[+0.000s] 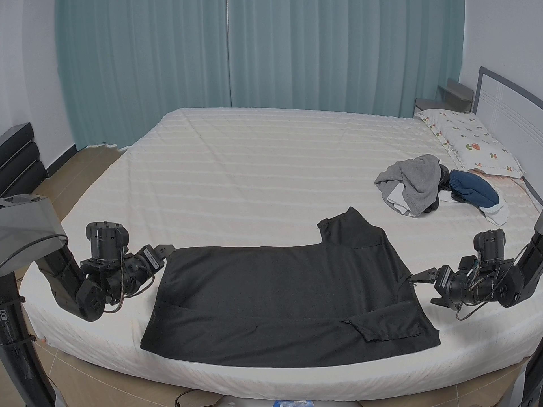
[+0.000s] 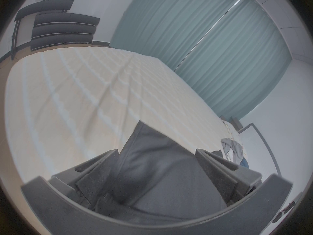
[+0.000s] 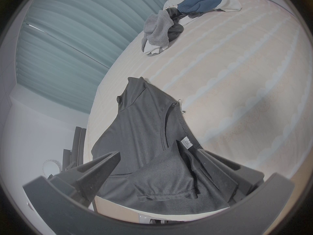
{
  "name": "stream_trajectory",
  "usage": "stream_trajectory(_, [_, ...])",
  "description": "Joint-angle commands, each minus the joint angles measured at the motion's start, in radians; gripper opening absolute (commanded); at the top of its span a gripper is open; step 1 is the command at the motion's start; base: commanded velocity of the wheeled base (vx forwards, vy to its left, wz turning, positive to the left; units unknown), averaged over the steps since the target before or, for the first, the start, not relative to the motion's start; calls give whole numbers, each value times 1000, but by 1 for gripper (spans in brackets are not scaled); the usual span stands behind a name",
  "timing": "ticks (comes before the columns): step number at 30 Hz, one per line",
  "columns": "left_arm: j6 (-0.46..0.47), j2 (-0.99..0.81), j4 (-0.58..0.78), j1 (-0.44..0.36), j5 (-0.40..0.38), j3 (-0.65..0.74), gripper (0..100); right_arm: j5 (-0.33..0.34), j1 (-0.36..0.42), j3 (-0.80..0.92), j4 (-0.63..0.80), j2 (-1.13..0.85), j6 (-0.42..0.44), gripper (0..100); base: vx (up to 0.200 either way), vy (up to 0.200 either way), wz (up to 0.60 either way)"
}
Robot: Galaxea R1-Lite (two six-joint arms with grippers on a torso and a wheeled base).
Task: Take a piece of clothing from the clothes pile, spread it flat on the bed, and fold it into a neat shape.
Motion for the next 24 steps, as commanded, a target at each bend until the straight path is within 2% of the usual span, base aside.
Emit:
stream_trajectory(1, [0, 110, 13, 49, -63, -128, 100, 1, -1, 3, 1, 3, -1, 100, 0, 0, 0])
stream_trajectory(3, [0, 153, 24, 80, -131, -193, 100, 1, 1, 3, 1, 5, -2, 100, 0, 0, 0])
stream_trajectory(6, [2, 205, 84, 101, -180, -289, 100, 1, 1, 3, 1, 10, -4, 100, 0, 0, 0])
stream_trajectory(16, [17, 357, 350, 96, -169, -650, 100, 1, 14, 10, 1, 19, -8, 100, 0, 0, 0])
stream_trajectory(24, [20, 429, 373, 87, -175, -720, 100, -7, 11, 0, 0, 53, -11, 100, 0, 0, 0])
